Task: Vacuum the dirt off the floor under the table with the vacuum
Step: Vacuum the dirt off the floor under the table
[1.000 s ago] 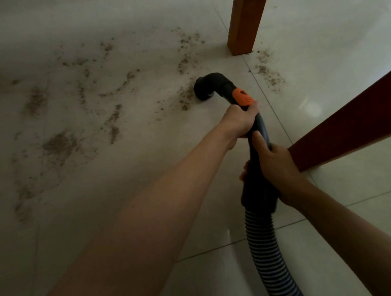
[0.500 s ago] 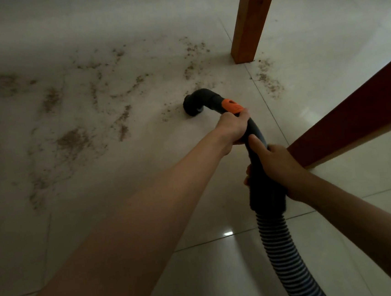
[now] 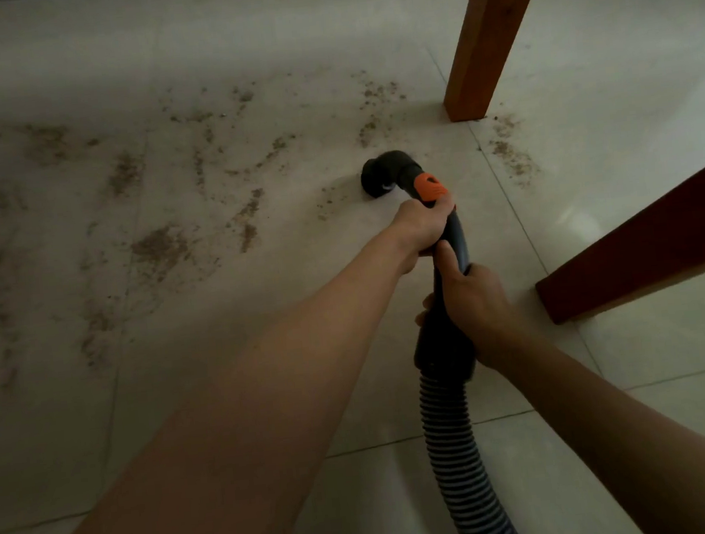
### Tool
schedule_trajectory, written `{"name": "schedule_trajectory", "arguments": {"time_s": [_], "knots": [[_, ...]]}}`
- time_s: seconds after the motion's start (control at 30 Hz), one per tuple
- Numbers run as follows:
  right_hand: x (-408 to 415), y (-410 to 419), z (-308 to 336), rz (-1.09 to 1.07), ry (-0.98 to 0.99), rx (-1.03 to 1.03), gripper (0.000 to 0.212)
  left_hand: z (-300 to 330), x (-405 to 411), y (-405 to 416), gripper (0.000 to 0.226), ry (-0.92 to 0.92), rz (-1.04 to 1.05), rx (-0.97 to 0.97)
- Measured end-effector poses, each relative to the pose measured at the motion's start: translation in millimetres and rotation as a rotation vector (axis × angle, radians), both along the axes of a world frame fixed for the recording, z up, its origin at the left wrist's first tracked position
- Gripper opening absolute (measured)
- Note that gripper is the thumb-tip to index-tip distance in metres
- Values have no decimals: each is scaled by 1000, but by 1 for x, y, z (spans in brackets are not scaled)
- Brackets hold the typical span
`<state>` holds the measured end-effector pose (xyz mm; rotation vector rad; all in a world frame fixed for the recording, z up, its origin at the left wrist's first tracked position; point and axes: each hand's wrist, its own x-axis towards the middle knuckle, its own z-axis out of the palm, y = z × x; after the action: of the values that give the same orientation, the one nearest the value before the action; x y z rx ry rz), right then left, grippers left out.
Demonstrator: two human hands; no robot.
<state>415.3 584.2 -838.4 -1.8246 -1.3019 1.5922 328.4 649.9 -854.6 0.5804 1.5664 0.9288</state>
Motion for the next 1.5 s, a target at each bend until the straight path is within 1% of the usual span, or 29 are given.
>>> {"name": "schedule_trajectory", "arguments": {"time_s": [0.17,0.33,0.63,0.73,0.87,0.97,1.07,1.27,1.37,1.5], "knots": [[-2,8,0,87,-44,11,42,-3,-11,2,46,-37,35,-15],[-1,14,7,159,-15,-46,43,-4,-17,3,46,37,71,-41],[-10,16,15,246,-30,-65,49,3,-31,-3,42,65,117,-69],[-9,11,14,271,-79,-9,48,5,-31,-7,44,30,120,-73],[-6,5,14,294,-152,84,44,7,-30,-13,44,-95,123,-39],[-4,1,15,283,-170,104,43,9,-25,-17,43,-137,121,-36],[0,-7,15,256,-154,87,43,9,-16,-21,43,-128,105,-52],[4,-21,15,177,-57,5,42,4,-7,-30,45,-89,92,-55],[2,-23,17,176,-24,-36,42,-1,-8,-33,47,-30,101,-64],[-1,-25,16,215,-1,-61,45,-5,-11,-39,55,14,147,-90]]}}
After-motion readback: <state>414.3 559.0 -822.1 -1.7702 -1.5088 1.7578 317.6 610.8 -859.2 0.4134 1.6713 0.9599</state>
